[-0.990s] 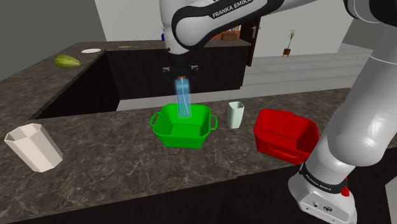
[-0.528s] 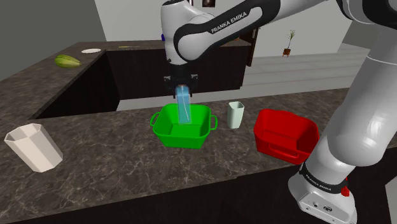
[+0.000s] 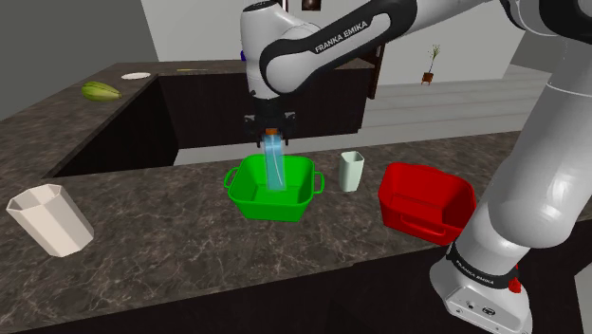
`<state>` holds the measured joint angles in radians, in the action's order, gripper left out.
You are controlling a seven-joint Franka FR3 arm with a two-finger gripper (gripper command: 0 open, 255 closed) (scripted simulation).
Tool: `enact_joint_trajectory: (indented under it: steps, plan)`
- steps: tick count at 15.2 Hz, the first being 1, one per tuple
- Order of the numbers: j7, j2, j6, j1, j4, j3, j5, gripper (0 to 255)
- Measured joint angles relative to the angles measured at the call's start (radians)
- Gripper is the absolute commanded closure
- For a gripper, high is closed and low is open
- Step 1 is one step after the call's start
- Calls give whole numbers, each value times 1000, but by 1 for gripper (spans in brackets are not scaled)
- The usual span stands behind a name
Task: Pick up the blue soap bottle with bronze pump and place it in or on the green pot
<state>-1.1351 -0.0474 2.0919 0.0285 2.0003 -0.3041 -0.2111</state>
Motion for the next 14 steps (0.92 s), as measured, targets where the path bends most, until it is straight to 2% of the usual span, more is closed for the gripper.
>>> enact_joint_trajectory:
  steps: [5, 9, 14]
  plan:
    - [0, 0, 0, 0, 0, 0, 0, 0]
    - [11, 27, -94, -6, -71, -7, 18, 0]
    - [16, 40, -117, -7, -79, -8, 24, 0]
